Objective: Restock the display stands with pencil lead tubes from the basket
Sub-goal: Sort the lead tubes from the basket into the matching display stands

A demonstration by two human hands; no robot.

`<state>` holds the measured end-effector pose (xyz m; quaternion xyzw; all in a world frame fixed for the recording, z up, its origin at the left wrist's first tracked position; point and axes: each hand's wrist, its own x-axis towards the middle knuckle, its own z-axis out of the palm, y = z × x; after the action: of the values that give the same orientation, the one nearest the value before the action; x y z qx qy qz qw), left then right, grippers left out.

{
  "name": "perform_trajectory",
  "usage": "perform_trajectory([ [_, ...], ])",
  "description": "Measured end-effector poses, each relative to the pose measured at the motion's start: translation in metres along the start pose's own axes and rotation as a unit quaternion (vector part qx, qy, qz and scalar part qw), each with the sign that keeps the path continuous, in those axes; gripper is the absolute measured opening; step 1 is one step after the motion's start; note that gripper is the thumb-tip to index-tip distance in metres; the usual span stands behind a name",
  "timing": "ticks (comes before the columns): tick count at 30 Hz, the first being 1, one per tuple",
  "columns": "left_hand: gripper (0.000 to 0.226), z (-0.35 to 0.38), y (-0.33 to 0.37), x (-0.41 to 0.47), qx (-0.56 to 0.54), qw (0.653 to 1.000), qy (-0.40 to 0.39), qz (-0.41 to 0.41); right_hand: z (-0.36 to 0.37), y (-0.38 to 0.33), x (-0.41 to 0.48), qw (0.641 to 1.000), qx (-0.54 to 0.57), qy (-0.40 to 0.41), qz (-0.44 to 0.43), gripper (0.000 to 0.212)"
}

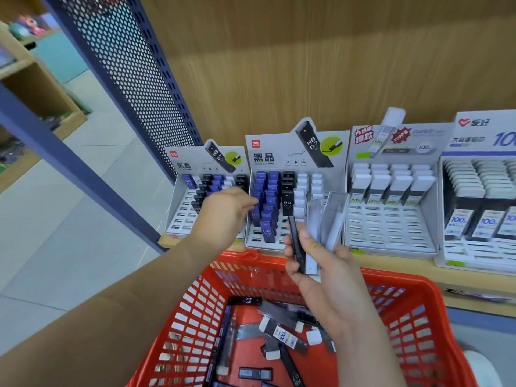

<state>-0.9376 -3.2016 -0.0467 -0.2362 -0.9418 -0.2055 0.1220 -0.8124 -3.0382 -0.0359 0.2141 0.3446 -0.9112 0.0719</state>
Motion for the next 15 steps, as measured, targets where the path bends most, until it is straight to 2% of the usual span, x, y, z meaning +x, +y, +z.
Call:
perform_trajectory([
  [5, 0.025, -0.005, 0.007, -0.008, 0.007, 0.994, -0.042, -0.101, 0.001, 0.001, 0.0, 0.999, 0.002, -0.041, -0.003, 0.027],
  [7, 0.021, -0.014, 0.021, -0.015, -0.087, 0.981, 0.006, -0.175, 0.001, 0.0, 0.0, 0.998, -0.006, -0.055, -0.007, 0.025],
  [8, 0.017, -0.021, 0.03, -0.018, -0.19, 0.955, 0.02, -0.225, 0.002, -0.001, -0.001, 0.998, -0.008, -0.06, -0.009, 0.025],
  [9, 0.016, -0.029, 0.039, -0.022, -0.318, 0.907, 0.009, -0.275, 0.004, -0.002, -0.002, 0.998, -0.009, -0.064, -0.01, 0.024],
  [10, 0.019, -0.038, 0.049, -0.024, -0.432, 0.848, -0.028, -0.306, 0.005, -0.002, -0.003, 0.998, -0.009, -0.066, -0.01, 0.024],
  [11, 0.023, -0.045, 0.057, -0.026, -0.5, 0.804, -0.075, -0.312, 0.008, -0.002, -0.004, 0.998, -0.011, -0.068, -0.01, 0.023],
  [12, 0.028, -0.05, 0.062, -0.03, -0.52, 0.792, -0.116, -0.3, 0.01, -0.002, -0.005, 0.998, -0.013, -0.068, -0.007, 0.022],
  [14, 0.031, -0.056, 0.07, -0.036, -0.51, 0.807, -0.152, -0.255, 0.016, -0.001, -0.007, 0.998, -0.02, -0.067, -0.007, 0.021],
  [15, 0.03, -0.056, 0.071, -0.039, -0.503, 0.817, -0.143, -0.244, 0.018, 0.0, -0.007, 0.998, -0.026, -0.059, -0.008, 0.02],
])
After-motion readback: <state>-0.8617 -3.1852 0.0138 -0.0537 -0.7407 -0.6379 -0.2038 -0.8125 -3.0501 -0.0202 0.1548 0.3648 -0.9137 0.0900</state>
